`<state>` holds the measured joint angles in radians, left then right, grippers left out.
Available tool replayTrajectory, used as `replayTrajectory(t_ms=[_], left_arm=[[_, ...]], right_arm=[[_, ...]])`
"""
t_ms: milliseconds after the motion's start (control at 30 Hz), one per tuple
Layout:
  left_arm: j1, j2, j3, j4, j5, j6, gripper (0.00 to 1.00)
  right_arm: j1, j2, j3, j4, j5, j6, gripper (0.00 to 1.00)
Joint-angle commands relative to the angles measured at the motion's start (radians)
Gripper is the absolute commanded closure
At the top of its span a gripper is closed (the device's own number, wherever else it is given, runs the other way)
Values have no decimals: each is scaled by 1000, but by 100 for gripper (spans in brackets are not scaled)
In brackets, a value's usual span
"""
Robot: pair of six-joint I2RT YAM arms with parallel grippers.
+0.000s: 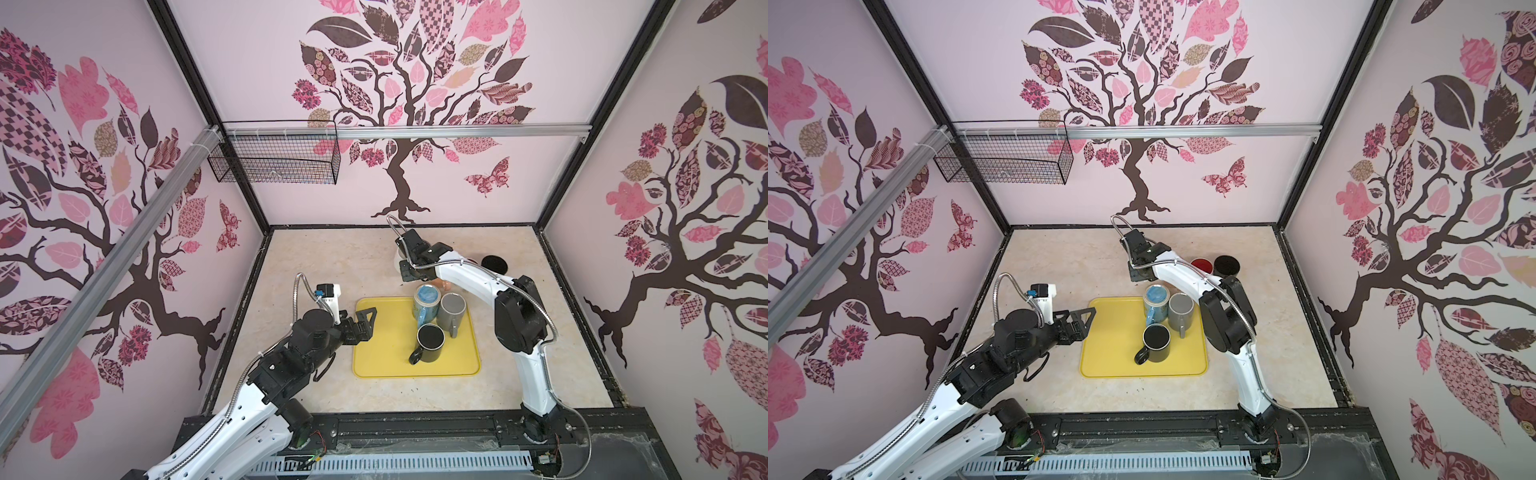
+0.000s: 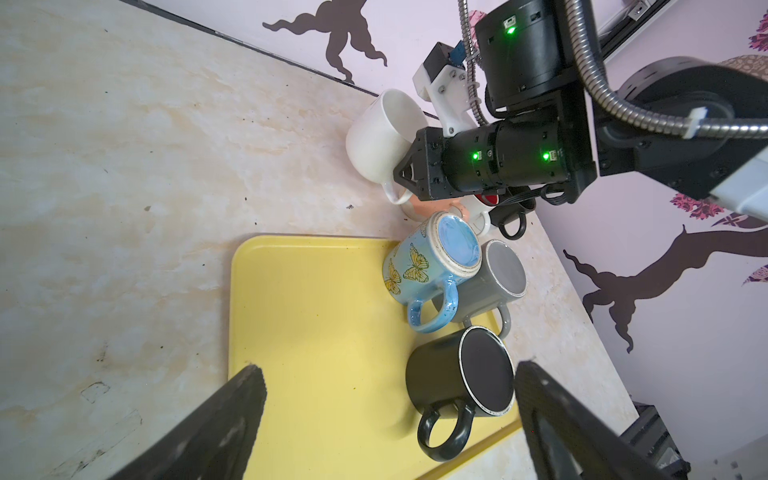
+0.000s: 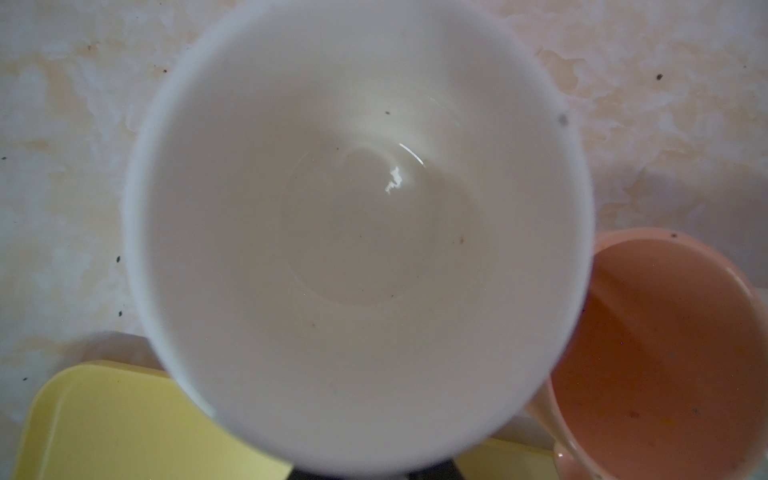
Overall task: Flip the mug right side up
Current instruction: 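Lower the white mug upright beside the peach mug and open right gripper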
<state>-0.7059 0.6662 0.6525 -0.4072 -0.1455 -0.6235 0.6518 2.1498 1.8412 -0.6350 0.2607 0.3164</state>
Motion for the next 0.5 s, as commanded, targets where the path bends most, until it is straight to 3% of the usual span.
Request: replayTrajectory(t_ms=[0,467], left_arm=[[0,-2,-20,-4,-5,28,4],[0,20,-14,-29,-33,46,4]], right_arm=[[-4,26,54,19,48,-5,100],[-9,70,73,-30,55,-12,100]])
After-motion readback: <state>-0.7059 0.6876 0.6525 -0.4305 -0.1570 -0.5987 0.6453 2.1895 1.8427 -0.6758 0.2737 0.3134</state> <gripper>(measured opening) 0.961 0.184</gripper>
